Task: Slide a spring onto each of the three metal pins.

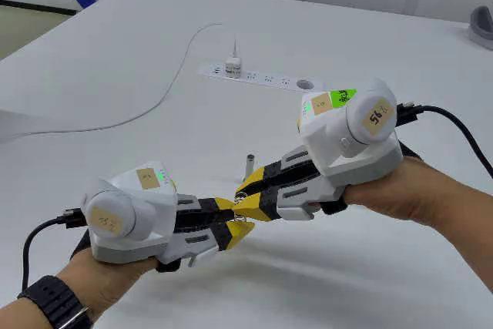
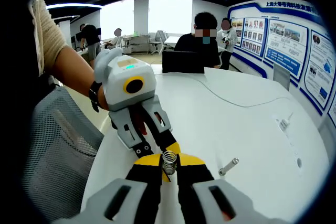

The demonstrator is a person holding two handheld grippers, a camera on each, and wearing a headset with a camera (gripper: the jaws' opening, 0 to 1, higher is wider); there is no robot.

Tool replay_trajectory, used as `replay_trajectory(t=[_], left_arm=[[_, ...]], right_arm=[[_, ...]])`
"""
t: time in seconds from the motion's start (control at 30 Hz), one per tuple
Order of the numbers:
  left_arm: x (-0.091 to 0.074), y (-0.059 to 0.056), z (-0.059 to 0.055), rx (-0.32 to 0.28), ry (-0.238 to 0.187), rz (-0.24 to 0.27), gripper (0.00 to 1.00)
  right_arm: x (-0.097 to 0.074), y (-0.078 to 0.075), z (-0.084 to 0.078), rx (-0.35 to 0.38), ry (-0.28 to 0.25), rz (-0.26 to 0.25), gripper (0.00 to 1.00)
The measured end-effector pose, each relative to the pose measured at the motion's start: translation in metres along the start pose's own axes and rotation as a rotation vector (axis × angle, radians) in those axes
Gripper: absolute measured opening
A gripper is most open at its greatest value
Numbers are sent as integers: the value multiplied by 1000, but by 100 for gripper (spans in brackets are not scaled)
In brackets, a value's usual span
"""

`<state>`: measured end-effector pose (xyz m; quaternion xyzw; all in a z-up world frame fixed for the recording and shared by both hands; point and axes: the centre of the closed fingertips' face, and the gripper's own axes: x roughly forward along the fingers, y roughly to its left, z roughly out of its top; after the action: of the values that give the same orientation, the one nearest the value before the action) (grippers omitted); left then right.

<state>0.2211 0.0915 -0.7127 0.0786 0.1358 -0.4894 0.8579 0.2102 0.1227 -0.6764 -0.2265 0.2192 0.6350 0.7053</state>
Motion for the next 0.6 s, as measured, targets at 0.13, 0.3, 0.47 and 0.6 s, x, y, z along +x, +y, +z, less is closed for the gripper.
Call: replay_trajectory(t=[0.13, 0.3, 0.47, 0.6], left_arm=[[0, 2, 2, 3, -6, 9, 11], [0, 5, 5, 8, -13, 23, 11], [-2, 7, 3, 12, -7, 38, 14], [-3, 13, 2, 3, -4, 55, 18]], right_arm=[[-1, -2, 2, -2, -6, -12, 12], [-2, -4, 4, -1, -14, -26, 12], [-2, -7, 5, 1, -23, -41, 12], [-3, -12, 6, 4, -31, -57, 12]])
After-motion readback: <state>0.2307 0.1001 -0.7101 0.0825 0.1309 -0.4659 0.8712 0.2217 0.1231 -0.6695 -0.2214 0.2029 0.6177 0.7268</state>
